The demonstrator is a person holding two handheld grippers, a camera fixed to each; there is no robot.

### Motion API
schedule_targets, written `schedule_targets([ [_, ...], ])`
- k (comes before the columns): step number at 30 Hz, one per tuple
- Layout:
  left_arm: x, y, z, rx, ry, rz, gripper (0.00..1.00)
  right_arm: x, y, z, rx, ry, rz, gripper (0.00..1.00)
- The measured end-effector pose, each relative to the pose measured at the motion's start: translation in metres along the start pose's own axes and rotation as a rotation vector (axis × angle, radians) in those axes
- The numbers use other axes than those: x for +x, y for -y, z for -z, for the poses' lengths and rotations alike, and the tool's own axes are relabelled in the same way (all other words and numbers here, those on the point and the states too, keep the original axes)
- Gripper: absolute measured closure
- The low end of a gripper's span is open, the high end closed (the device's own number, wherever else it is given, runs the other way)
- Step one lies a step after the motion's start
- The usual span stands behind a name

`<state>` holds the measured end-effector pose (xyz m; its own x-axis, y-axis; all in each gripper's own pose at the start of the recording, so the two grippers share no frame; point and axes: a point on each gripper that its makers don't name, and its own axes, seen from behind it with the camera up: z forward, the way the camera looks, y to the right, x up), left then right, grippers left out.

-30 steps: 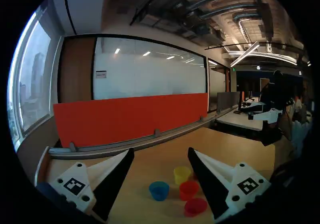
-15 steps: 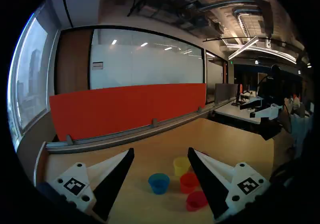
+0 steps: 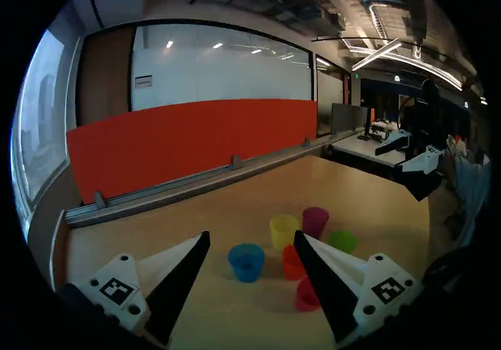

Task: Pour water

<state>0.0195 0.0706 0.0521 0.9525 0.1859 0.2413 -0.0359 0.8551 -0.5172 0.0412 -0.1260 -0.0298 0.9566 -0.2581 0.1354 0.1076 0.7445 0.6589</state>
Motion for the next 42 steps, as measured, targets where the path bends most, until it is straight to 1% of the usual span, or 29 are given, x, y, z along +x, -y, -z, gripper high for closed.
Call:
schedule_targets([
  [6, -0.021, 0.000, -0.010, -0.011, 0.042, 0.001, 0.00, -0.022, 0.005, -0.008, 0.018, 0.045, 0.017, 0.01],
  [15, -0.048, 0.000, -0.023, -0.031, 0.096, -0.004, 0.00, -0.050, 0.012, -0.019, 0.052, 0.111, 0.024, 0.01],
  [20, -0.064, 0.000, -0.031, -0.037, 0.131, -0.007, 0.00, -0.060, 0.015, -0.025, 0.065, 0.134, 0.026, 0.01],
  [34, -0.106, 0.002, -0.052, -0.061, 0.244, -0.036, 0.00, -0.095, 0.019, -0.043, 0.089, 0.195, 0.025, 0.01],
  [42, -0.123, 0.004, -0.066, -0.082, 0.310, -0.047, 0.00, -0.115, 0.021, -0.053, 0.107, 0.233, 0.027, 0.01],
])
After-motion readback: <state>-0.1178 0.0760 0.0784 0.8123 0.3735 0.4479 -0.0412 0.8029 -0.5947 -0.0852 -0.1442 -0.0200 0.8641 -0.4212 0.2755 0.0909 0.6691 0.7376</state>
